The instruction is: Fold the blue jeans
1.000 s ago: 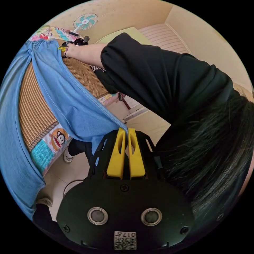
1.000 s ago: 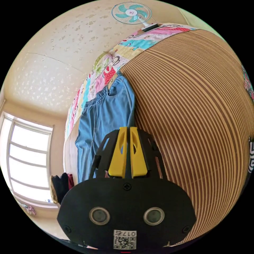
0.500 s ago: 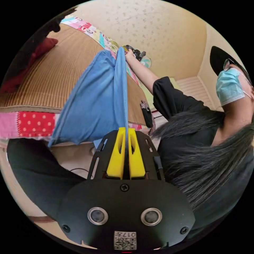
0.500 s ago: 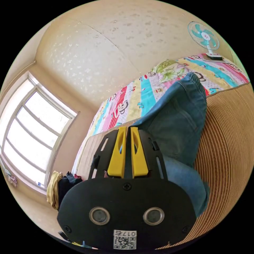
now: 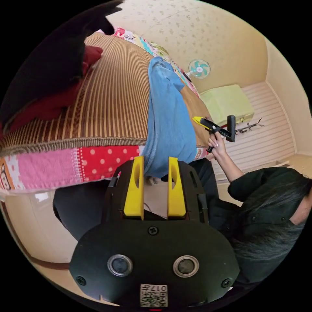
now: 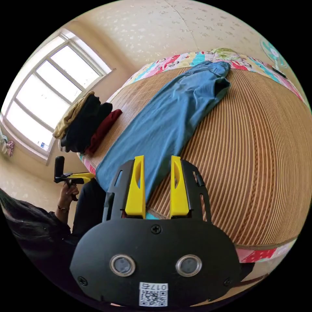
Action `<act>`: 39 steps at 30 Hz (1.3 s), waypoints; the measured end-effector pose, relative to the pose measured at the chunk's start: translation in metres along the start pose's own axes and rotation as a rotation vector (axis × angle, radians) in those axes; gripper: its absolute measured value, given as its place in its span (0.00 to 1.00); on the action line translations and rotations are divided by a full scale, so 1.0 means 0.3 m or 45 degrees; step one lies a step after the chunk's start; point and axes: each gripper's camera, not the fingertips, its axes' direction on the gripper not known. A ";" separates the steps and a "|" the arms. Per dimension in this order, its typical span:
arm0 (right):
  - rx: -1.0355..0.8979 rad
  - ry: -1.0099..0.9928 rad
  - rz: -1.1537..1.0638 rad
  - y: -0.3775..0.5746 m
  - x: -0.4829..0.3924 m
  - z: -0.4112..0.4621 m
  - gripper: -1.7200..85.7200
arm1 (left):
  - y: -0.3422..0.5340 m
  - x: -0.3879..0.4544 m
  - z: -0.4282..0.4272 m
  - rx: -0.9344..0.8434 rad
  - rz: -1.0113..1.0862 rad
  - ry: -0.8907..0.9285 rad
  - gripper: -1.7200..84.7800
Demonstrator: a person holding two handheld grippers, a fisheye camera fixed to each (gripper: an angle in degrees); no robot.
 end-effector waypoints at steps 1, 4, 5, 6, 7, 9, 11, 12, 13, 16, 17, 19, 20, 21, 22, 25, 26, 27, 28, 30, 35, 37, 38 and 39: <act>-0.001 -0.067 0.080 0.111 0.003 0.000 0.14 | -0.020 0.011 0.021 -0.034 0.022 -0.036 0.12; 0.039 -0.293 0.158 0.310 -0.010 0.051 0.10 | -0.079 0.065 0.086 -0.131 0.079 -0.138 0.10; -0.058 -0.372 0.201 0.342 -0.008 0.090 0.07 | -0.081 0.083 0.090 -0.139 0.069 -0.196 0.07; -0.113 -0.393 0.218 0.352 -0.007 0.108 0.07 | -0.075 0.103 0.097 -0.165 0.084 -0.185 0.04; -0.145 -0.403 0.210 0.376 -0.011 0.103 0.06 | -0.068 0.115 0.102 -0.181 0.095 -0.153 0.04; -0.132 -0.343 0.139 0.418 -0.023 0.033 0.05 | -0.015 0.177 0.122 -0.228 0.163 0.027 0.03; -0.202 -0.330 0.024 0.480 -0.026 -0.076 0.05 | 0.040 0.232 0.142 -0.290 0.225 0.122 0.03; -0.233 -0.346 -0.011 0.497 -0.023 -0.102 0.05 | 0.074 0.254 0.156 -0.338 0.224 0.118 0.02; -0.293 -0.356 -0.046 0.529 -0.005 -0.146 0.04 | 0.091 0.260 0.164 -0.366 0.210 0.097 0.02; -0.353 -0.337 -0.038 0.590 0.062 -0.212 0.04 | 0.148 0.262 0.187 -0.419 0.129 0.019 0.02; -0.377 -0.346 -0.014 0.600 0.085 -0.215 0.04 | 0.157 0.262 0.194 -0.425 0.115 0.038 0.02; -0.428 -0.389 -0.023 0.602 0.100 -0.205 0.04 | 0.157 0.262 0.211 -0.463 0.103 0.059 0.02; -0.455 -0.389 -0.022 0.599 0.110 -0.194 0.04 | 0.152 0.259 0.215 -0.476 0.077 0.008 0.02; -0.468 -0.390 -0.020 0.597 0.116 -0.187 0.04 | 0.146 0.255 0.213 -0.481 0.051 -0.064 0.02; -0.483 -0.412 -0.025 0.592 0.127 -0.176 0.05 | 0.143 0.252 0.209 -0.476 0.040 -0.098 0.02; -0.471 -0.433 -0.008 0.568 0.167 -0.171 0.07 | 0.122 0.237 0.188 -0.465 -0.017 -0.151 0.05; -0.440 -0.403 0.025 0.552 0.193 -0.179 0.08 | 0.108 0.237 0.181 -0.467 -0.013 -0.154 0.08; -0.418 -0.386 0.040 0.542 0.206 -0.186 0.09 | 0.090 0.243 0.167 -0.440 -0.003 -0.127 0.11; -0.362 -0.350 0.078 0.521 0.234 -0.204 0.10 | 0.079 0.247 0.157 -0.410 0.004 -0.099 0.12; -0.267 -0.320 0.131 0.481 0.275 -0.234 0.12 | 0.031 0.271 0.103 -0.209 0.062 0.033 0.13; 0.067 -0.314 0.225 0.366 0.344 -0.254 0.13 | -0.085 0.277 0.100 0.030 0.080 0.039 0.14; 0.038 -0.307 0.269 0.336 0.350 -0.191 0.11 | -0.120 0.271 0.165 -0.034 0.065 0.009 0.13; 0.003 -0.320 0.277 0.326 0.341 -0.150 0.10 | -0.128 0.266 0.211 -0.095 0.041 -0.012 0.10; 0.003 -0.315 0.277 0.326 0.335 -0.143 0.09 | -0.116 0.262 0.212 -0.069 0.006 -0.070 0.06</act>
